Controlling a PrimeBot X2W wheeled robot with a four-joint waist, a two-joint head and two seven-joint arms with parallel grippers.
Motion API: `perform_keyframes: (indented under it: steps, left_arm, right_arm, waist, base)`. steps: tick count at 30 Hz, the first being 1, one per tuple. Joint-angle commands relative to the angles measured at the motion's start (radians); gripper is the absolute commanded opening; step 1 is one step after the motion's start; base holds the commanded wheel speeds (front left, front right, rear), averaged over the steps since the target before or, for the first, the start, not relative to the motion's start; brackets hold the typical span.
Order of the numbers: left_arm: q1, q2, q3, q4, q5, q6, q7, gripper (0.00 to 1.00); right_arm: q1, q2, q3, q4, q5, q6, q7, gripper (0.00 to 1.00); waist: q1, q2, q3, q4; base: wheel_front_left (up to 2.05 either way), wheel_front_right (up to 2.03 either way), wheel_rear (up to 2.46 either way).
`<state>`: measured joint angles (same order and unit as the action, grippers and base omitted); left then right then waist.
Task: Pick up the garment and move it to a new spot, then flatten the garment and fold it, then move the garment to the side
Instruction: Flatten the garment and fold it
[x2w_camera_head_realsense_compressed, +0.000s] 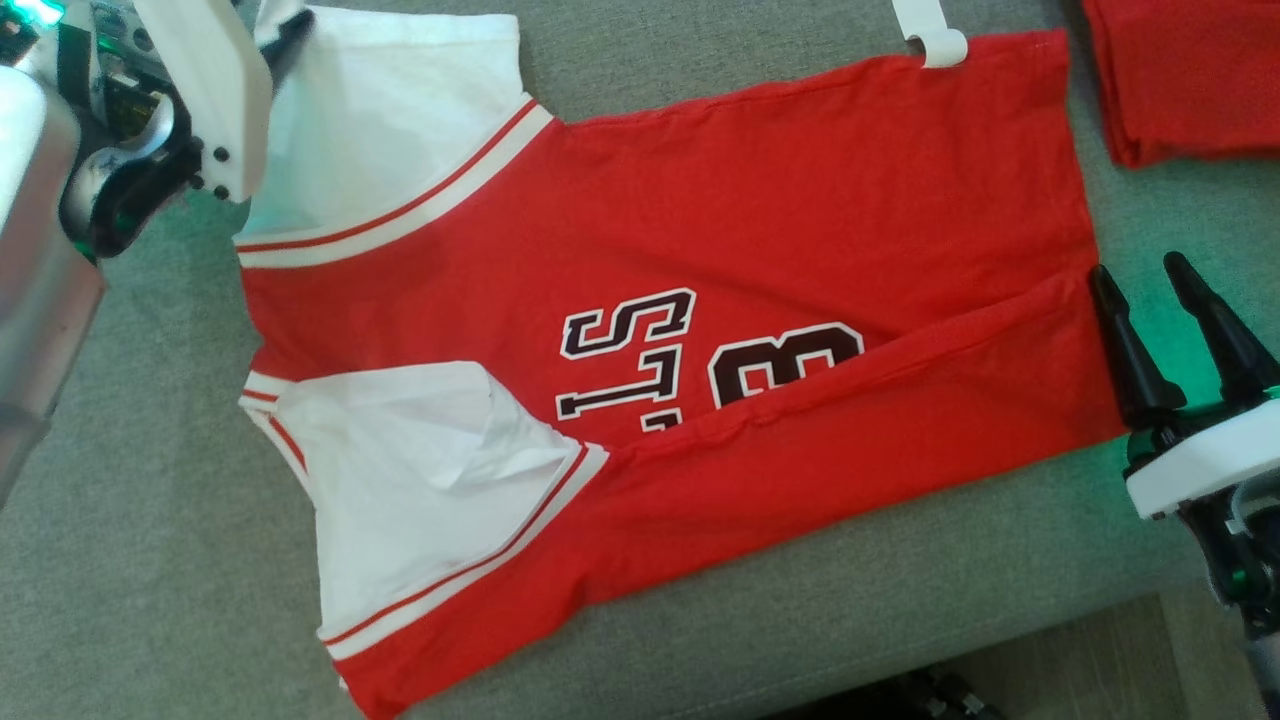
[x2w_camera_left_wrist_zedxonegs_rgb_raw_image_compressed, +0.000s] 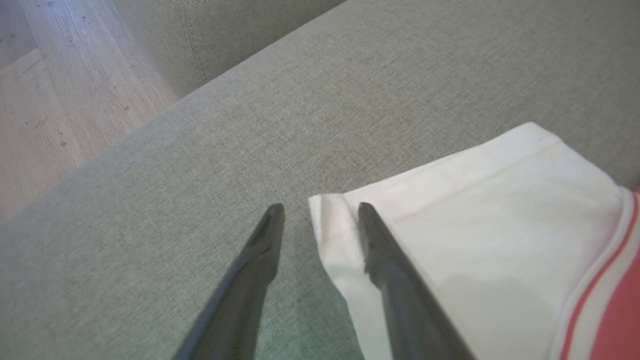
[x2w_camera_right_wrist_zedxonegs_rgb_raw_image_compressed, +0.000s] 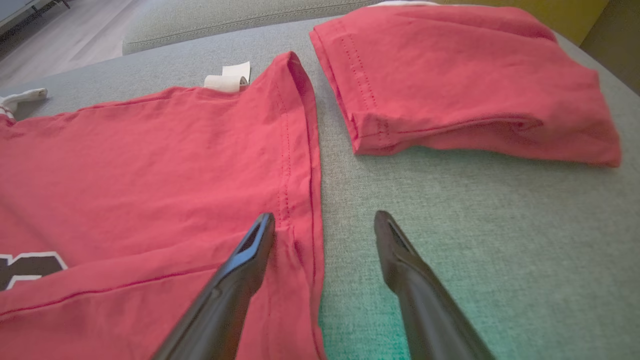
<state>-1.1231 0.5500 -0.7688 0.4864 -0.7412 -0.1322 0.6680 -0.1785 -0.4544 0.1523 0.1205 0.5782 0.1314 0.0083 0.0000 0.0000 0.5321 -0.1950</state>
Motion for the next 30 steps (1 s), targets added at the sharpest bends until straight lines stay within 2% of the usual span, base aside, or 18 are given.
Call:
perform_keyframes:
  steps: [1,10,15,22,30]
  left_arm:
    - [-0.062,0.042,0.037,-0.019,-0.011,0.002,-0.009,0.00]
    - [-0.069,0.041,0.010,-0.020,-0.050,0.002,-0.053,0.00]
    - [-0.069,0.040,-0.023,-0.032,-0.062,0.002,-0.084,0.00]
    - [-0.090,0.038,-0.067,-0.070,-0.077,0.002,-0.102,0.00]
    - [-0.116,0.034,-0.102,-0.102,-0.080,0.002,-0.114,0.00]
  right_arm:
    - [0.005,-0.022,0.001,-0.021,0.002,-0.001,-0.004,1.00]
    - [-0.010,-0.022,-0.012,-0.032,-0.002,-0.001,0.015,1.00]
    - [-0.070,-0.024,-0.016,-0.018,-0.015,-0.001,0.056,1.00]
    - [-0.229,-0.006,0.036,0.060,-0.006,-0.001,0.132,1.00]
    - [-0.371,-0.009,0.106,0.212,0.034,-0.001,0.140,1.00]
  waist:
    - [0.0000,0.0000,0.000,0.002]
    - [0.0000,0.0000,-0.014,0.016]
    - [0.0000,0.0000,-0.039,0.028]
    - [0.0000,0.0000,-0.050,0.049]
    - [0.0000,0.0000,-0.036,0.080]
  base:
    - [0.00,0.00,0.00]
    - [0.00,0.00,0.00]
    - [0.00,0.00,0.00]
    - [0.00,0.00,0.00]
    - [0.00,0.00,0.00]
